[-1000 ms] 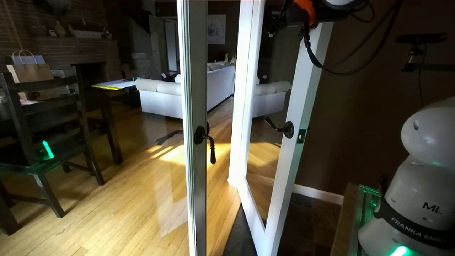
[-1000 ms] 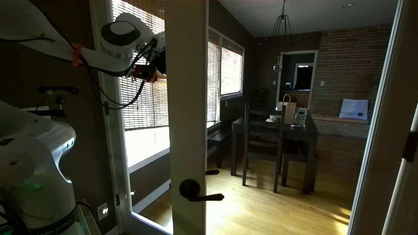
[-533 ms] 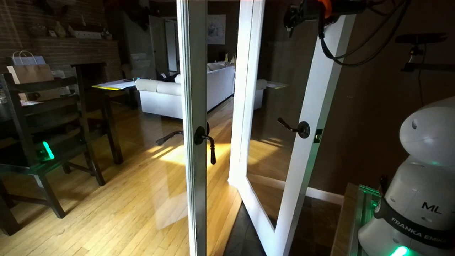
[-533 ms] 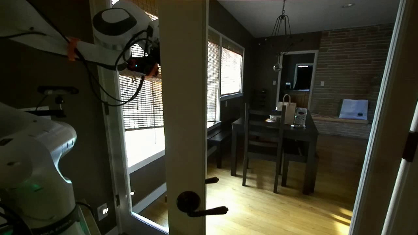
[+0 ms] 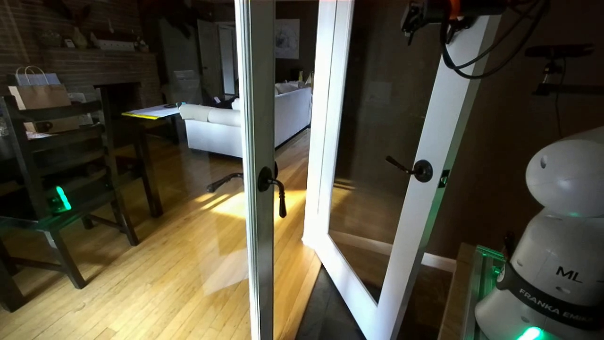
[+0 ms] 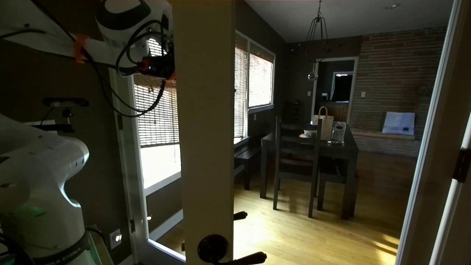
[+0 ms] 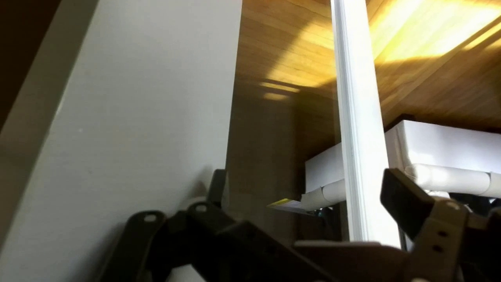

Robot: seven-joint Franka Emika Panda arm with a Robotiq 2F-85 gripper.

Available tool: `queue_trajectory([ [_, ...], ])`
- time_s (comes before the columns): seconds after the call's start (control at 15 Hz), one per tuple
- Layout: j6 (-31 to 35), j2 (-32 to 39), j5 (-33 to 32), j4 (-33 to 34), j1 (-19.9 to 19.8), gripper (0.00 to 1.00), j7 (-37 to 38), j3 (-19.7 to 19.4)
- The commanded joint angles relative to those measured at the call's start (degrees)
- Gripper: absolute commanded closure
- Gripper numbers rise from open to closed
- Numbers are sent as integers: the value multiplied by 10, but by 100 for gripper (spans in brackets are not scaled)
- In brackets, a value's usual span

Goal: Open the right door.

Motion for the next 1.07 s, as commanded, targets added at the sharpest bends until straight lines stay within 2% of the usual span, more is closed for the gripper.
queue_trajectory([
  [0.0,-10,-5,-18,5,-20,0,-1,-14],
  [0.73,-27,-8,-21,13,-85,0,-4,-23],
  [0.87,-29,-7,-12,12,-79,0,-12,-21],
  [1.0,-39,-12,16,7,-44,0,-36,-15],
])
